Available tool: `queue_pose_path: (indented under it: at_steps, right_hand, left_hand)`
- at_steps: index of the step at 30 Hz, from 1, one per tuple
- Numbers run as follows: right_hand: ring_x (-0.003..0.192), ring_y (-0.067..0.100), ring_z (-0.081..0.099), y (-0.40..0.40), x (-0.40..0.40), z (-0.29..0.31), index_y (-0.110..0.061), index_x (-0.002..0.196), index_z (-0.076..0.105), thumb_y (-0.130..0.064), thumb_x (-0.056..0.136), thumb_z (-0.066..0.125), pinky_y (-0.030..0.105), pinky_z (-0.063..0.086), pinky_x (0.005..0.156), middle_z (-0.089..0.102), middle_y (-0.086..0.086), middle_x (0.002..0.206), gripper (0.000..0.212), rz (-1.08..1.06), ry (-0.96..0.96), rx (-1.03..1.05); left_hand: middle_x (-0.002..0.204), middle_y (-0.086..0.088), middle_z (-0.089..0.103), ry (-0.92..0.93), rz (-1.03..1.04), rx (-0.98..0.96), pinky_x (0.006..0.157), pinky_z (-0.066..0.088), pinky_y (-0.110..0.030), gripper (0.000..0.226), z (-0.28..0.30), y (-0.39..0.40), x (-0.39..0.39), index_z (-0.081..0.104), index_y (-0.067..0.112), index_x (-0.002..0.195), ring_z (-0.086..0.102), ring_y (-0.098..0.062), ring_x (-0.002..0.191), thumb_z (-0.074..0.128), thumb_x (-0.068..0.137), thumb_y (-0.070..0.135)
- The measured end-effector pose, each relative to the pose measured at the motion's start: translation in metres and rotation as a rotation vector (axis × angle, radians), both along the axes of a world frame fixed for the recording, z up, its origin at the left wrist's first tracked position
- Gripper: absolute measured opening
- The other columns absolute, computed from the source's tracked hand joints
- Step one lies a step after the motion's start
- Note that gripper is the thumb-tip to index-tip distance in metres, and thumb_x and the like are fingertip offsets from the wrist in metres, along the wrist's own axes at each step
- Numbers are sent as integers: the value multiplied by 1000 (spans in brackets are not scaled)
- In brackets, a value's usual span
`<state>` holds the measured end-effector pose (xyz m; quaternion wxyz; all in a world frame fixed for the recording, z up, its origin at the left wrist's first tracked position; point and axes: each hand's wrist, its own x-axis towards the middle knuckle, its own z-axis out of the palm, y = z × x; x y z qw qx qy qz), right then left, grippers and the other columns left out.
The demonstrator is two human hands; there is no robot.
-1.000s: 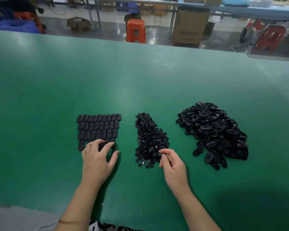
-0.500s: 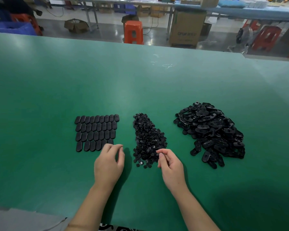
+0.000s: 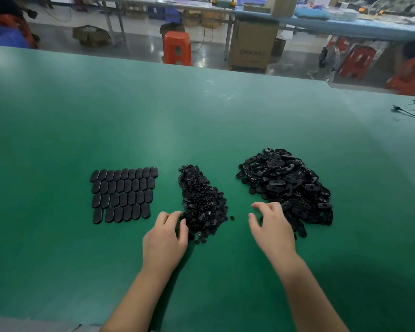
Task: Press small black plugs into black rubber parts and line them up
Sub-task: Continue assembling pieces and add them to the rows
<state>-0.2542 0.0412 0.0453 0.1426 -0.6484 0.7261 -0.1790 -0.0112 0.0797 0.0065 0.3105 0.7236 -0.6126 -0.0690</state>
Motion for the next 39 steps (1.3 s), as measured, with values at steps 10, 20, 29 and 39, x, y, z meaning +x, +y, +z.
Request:
queue_pose_path:
  at_steps: [10, 20, 29, 39]
  right_hand:
    - [99, 24, 66, -36, -31, 14, -28, 140, 51, -45, 105, 42, 31, 42, 71, 49, 2, 128, 40, 143, 486, 223]
    - [101, 23, 65, -45, -36, 16, -26, 134, 53, -44, 105, 42, 31, 43, 71, 61, 0, 120, 35, 172, 536, 224]
    - [97, 21, 66, -46, -38, 20, -23, 113, 64, -27, 102, 51, 31, 49, 76, 68, -4, 110, 18, 144, 420, 82]
    - [74, 14, 66, -28, -2, 12, -27, 132, 60, -10, 96, 66, 34, 59, 80, 60, -4, 86, 40, 50, -473, 31]
  left_hand:
    - [91, 6, 58, 29, 3, 17, 50, 39, -26, 22, 2, 0, 1, 71, 17, 115, 52, -14, 52, 65, 94, 23]
    - [90, 6, 58, 18, 3, 27, 47, 44, -28, 21, 1, -1, 2, 72, 17, 112, 53, -15, 52, 67, 92, 19]
    - [89, 5, 59, -12, 7, 50, 49, 45, -29, 20, 1, -1, 1, 73, 18, 111, 57, -19, 55, 69, 91, 20]
    - [86, 7, 57, -14, 31, 71, 49, 40, -27, 13, 0, -2, 2, 75, 22, 104, 56, -18, 57, 71, 91, 24]
